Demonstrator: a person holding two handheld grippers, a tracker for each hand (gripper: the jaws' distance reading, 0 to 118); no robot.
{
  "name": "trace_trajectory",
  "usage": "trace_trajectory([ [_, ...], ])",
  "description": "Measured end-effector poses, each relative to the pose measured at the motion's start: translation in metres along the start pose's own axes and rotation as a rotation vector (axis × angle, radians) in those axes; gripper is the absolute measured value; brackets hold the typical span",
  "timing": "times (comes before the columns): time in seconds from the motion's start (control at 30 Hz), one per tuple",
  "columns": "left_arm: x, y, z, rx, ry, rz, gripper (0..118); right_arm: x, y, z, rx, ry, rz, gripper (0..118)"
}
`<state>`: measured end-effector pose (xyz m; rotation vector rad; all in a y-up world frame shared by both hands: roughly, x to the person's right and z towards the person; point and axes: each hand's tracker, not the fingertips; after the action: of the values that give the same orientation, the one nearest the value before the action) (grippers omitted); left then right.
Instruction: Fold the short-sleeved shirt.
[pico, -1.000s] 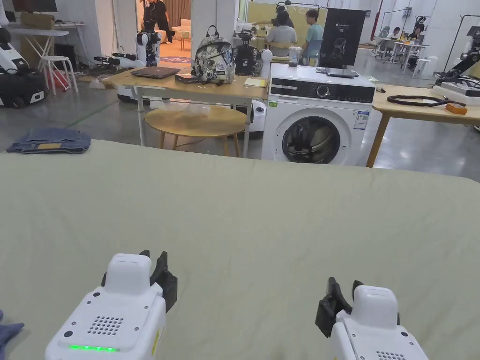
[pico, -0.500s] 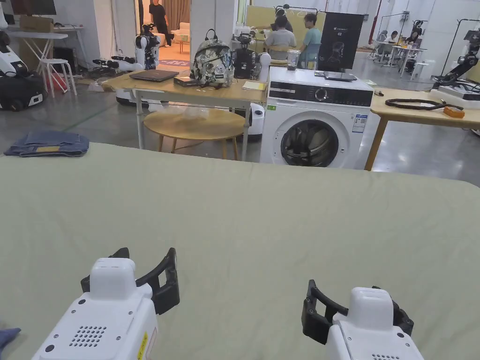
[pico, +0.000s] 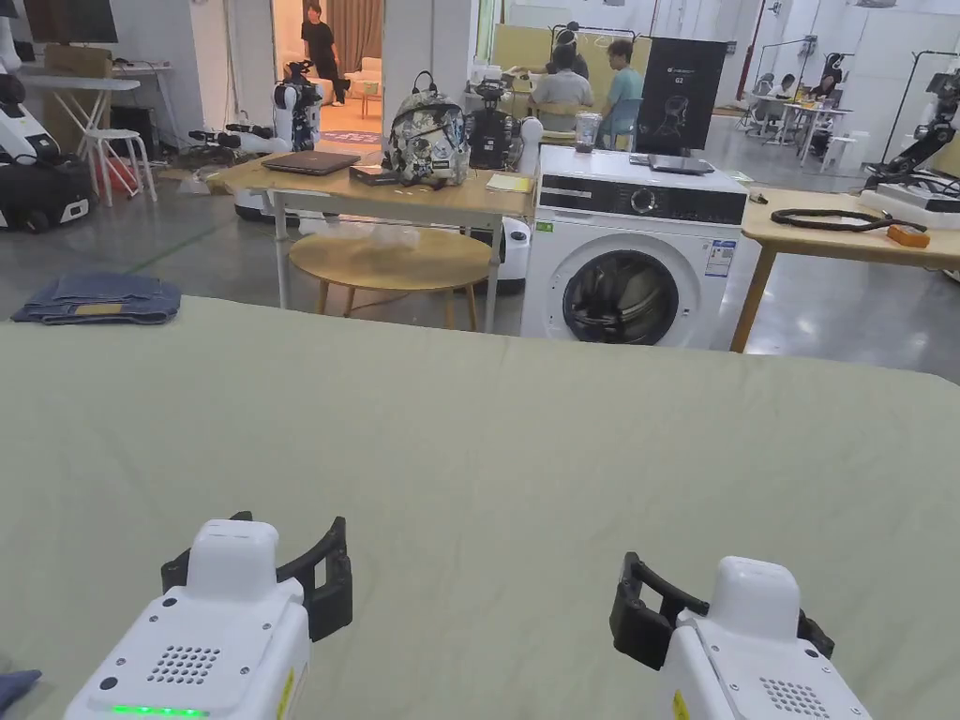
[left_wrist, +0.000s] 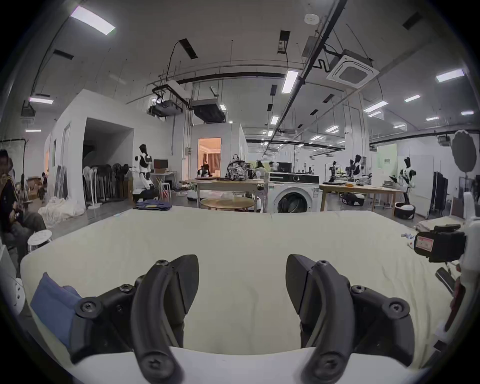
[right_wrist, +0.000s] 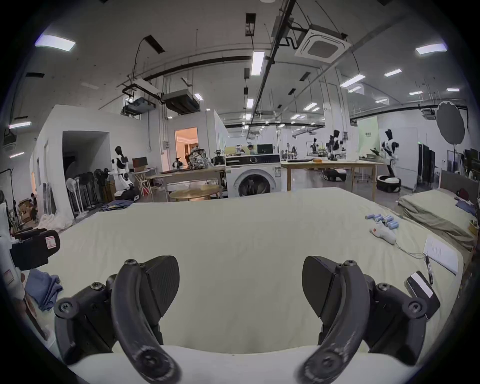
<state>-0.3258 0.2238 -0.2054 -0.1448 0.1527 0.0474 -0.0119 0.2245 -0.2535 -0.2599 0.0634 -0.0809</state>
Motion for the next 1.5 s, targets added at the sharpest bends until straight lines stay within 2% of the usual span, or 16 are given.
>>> trace_trajectory([
  [0.1, -0.001, 0.001, 0.0, -0.004, 0.001, 0.016, 70, 0.0, 0.001, -0.001, -0.011, 0.002, -0.014, 98],
  [0.27, -0.005, 0.002, 0.002, 0.004, 0.002, 0.059, 70, -0.002, 0.008, -0.002, -0.048, -0.065, -0.062, 98],
  [0.47, -0.006, 0.005, -0.001, -0.006, 0.015, 0.075, 70, 0.005, 0.014, -0.004, -0.072, -0.032, -0.135, 98],
  [0.83, 0.0, 0.005, -0.006, -0.009, 0.072, 0.013, 70, 0.0, 0.009, -0.011, -0.1, -0.09, -0.1, 98],
  [1.5, 0.003, 0.012, -0.005, -0.016, 0.053, -0.027, 70, -0.005, 0.022, -0.012, -0.102, -0.096, -0.109, 98],
])
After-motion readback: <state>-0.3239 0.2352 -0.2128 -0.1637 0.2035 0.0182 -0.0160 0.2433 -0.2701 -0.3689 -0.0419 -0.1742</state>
